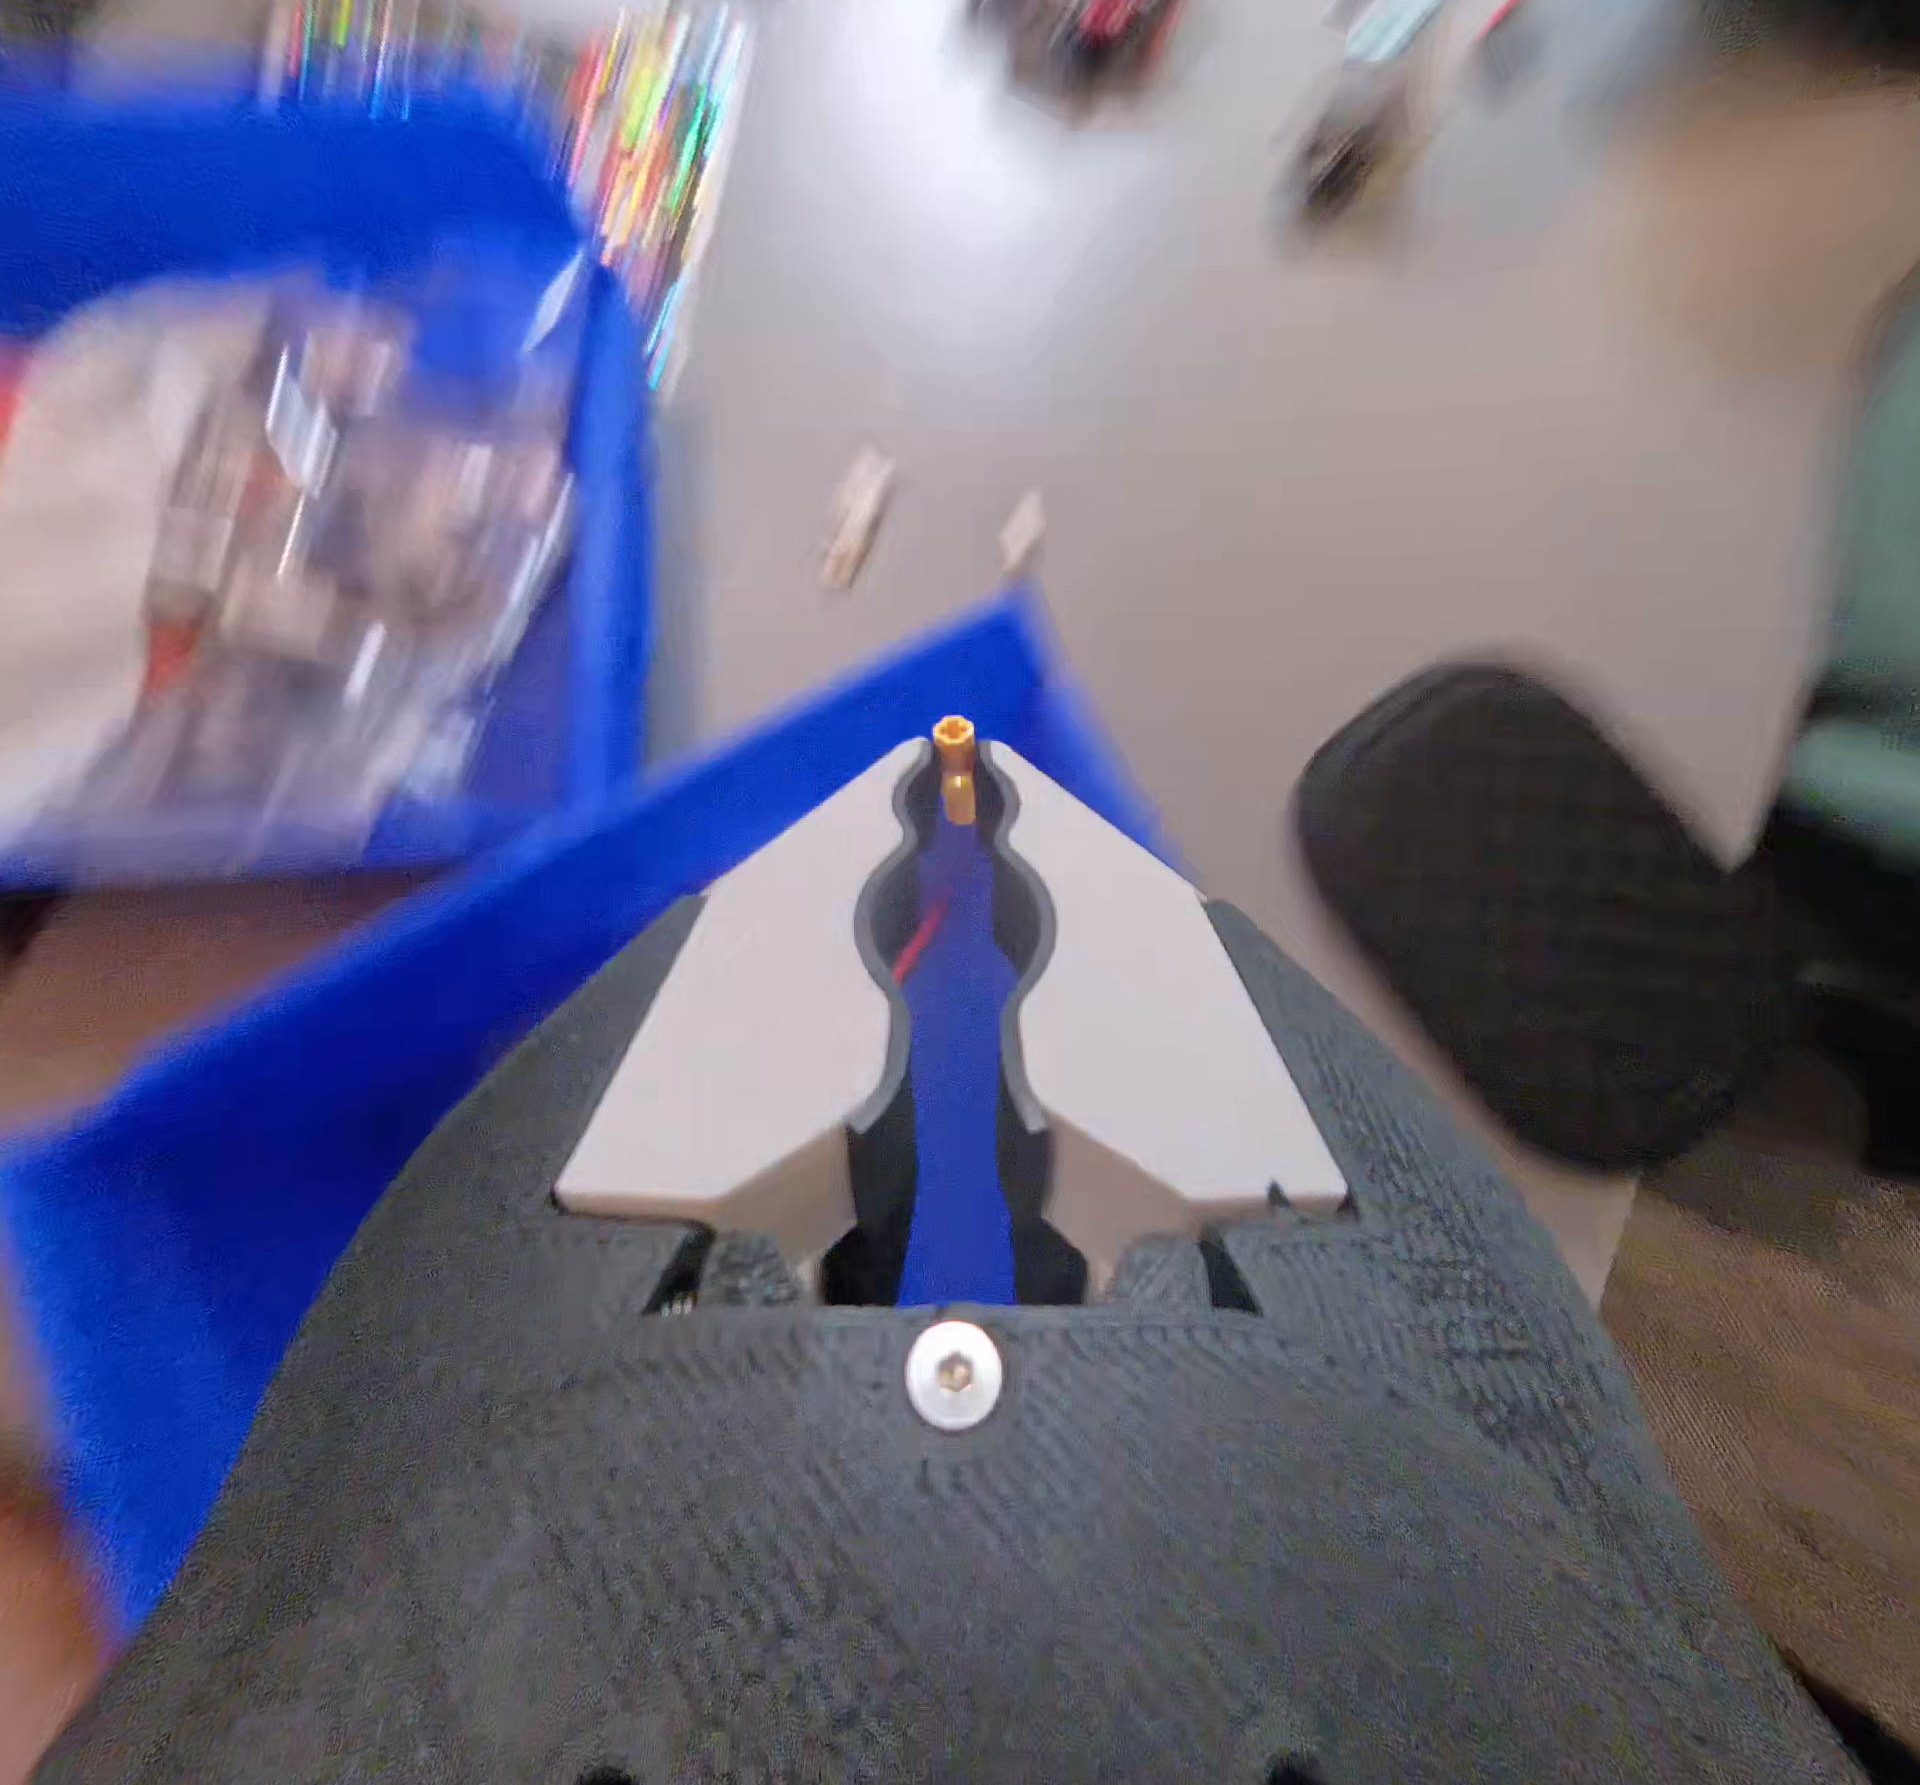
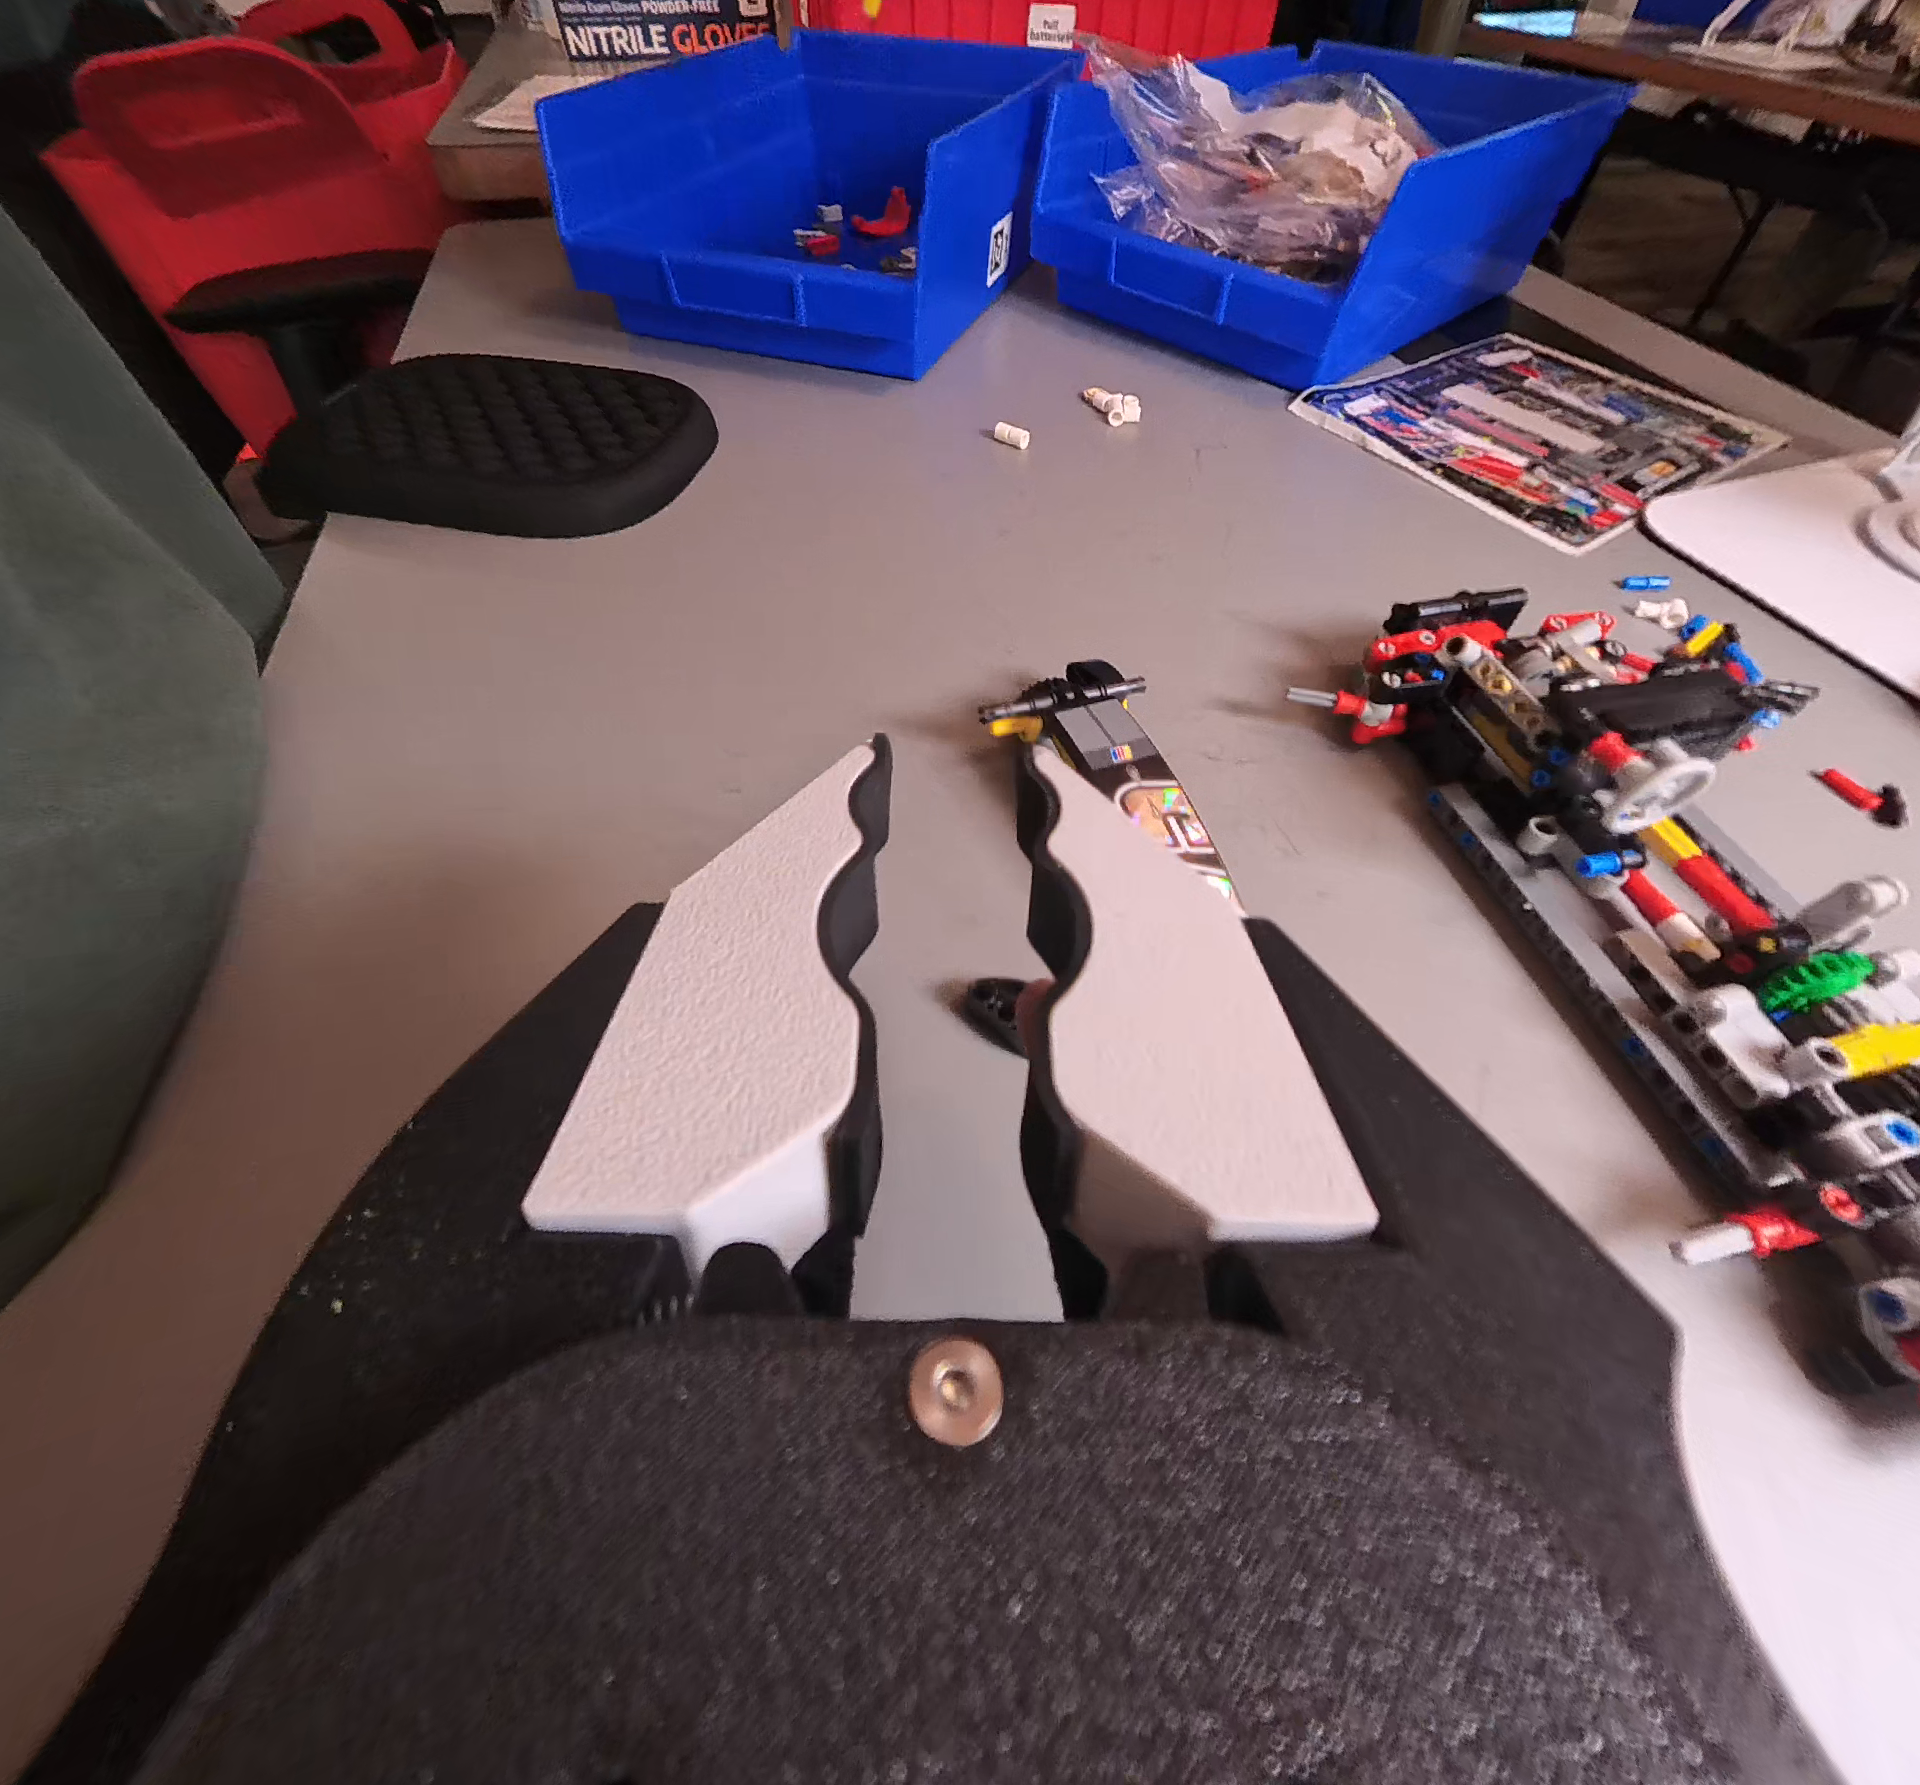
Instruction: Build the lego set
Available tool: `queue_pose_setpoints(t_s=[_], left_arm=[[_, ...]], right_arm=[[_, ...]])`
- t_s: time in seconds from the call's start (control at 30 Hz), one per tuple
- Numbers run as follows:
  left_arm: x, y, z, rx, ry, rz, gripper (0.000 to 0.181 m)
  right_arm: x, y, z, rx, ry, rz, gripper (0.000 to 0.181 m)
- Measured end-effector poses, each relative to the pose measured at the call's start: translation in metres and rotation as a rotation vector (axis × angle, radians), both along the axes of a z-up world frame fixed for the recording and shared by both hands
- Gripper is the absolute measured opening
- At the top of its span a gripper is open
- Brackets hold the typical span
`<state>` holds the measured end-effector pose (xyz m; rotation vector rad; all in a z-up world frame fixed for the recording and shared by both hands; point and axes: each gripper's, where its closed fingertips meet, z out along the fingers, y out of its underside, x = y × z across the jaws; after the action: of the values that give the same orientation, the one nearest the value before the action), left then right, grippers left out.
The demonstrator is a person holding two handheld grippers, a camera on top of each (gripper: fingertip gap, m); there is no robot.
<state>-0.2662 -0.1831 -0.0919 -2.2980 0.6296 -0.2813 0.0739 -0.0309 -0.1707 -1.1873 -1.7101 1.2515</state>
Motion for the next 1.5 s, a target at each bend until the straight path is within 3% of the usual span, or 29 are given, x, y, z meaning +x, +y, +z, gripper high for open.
queue_pose_setpoints(t_s=[0.03, 0.13, 0.23, 0.37, 0.5, 0.87, 0.97, 1.13, 1.33, 1.5], left_arm=[[0.04, 0.012, 0.015, 0.103, -0.064, -0.07, 0.004], [0.155, 0.038, 0.04, 0.337, -0.293, -0.216, 0.004], [0.239, 0.064, 0.035, 0.442, -0.565, -0.243, 0.004], [0.296, 0.111, 0.004, 0.398, -0.925, -0.162, 0.003], [0.322, 0.137, -0.02, 0.307, -1.05, -0.116, 0.004], [0.327, 0.137, -0.042, 0.312, -0.989, -0.125, 0.004], [0.324, 0.134, -0.056, 0.317, -0.808, -0.174, 0.004], [0.309, 0.131, -0.106, 0.267, -0.322, -0.24, 0.007], [0.312, 0.123, -0.125, 0.173, -0.25, -0.307, 0.023], [0.306, 0.114, -0.148, 0.107, -0.082, -0.337, 0.024]], right_arm=[[-0.001, -0.003, 0.002, 0.01, 0.015, 0.002, 0.021], [-0.005, -0.009, 0.013, 0.071, 0.084, -0.015, 0.02], [-0.006, -0.014, 0.031, 0.169, 0.193, -0.051, 0.02], [-0.005, -0.019, 0.053, 0.266, 0.308, -0.112, 0.02], [-0.008, -0.018, 0.052, 0.296, 0.308, -0.145, 0.02], [-0.022, -0.02, 0.017, 0.229, 0.165, -0.08, 0.004], [-0.021, -0.02, 0.006, 0.236, 0.106, -0.045, 0.003], [-0.017, -0.021, -0.041, 0.407, -0.13, 0.036, 0.003], [-0.016, -0.029, -0.074, 0.581, -0.328, 0.171, 0.003], [-0.03, -0.04, -0.075, 0.629, -0.357, 0.241, 0.003]])
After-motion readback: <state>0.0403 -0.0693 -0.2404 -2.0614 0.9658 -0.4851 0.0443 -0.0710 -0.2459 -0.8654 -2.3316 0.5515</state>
